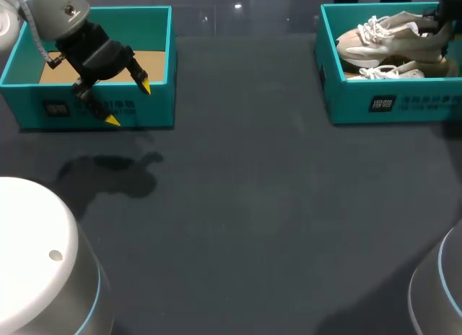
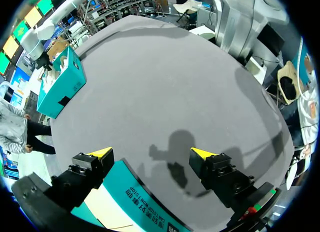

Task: Take the shoe out of the shoebox, open the shoe tongue, remove and reinsert the insole, then place the shoe into the shoebox

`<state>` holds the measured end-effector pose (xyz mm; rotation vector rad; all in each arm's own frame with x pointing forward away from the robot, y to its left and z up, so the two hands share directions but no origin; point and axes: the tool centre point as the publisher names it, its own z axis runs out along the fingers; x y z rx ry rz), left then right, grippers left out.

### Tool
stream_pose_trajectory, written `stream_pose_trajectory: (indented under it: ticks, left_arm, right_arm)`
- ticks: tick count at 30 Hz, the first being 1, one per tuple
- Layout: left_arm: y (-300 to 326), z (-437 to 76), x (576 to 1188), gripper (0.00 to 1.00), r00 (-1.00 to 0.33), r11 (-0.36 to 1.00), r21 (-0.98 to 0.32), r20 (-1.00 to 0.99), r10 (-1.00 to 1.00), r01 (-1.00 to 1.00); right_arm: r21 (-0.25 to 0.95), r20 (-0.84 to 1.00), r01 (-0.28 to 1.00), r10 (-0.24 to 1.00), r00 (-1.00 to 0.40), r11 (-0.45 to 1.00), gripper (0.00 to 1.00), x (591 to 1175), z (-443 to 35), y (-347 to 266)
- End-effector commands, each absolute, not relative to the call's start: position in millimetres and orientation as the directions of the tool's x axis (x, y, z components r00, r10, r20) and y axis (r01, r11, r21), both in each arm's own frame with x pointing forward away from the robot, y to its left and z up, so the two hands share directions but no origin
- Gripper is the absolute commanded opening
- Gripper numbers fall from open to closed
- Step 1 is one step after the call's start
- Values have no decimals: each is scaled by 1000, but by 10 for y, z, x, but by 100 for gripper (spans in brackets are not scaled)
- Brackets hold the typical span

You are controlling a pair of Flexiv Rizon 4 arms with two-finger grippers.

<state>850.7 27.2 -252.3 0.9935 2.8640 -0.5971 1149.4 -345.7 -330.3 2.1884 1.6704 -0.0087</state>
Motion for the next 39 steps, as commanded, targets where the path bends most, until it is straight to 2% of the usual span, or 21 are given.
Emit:
stream_pose_trajectory:
  ticks: [1,28,39]
  left_arm:
    - [272,-2519,8504,100,-792,720,-339,-171,587,606]
    - [272,-2519,8504,100,-792,720,-339,-171,587,606]
    - [272,-2519,8504,100,-792,720,-339,-171,587,606]
  right_arm:
    - [280,-229,934,930,289,-221,0,11542,-3360,-3467]
    - [207,-209,959,949,238,-195,0,11562,-3591,-3374]
    - [190,-205,957,944,259,-221,0,11601,-3662,-3408]
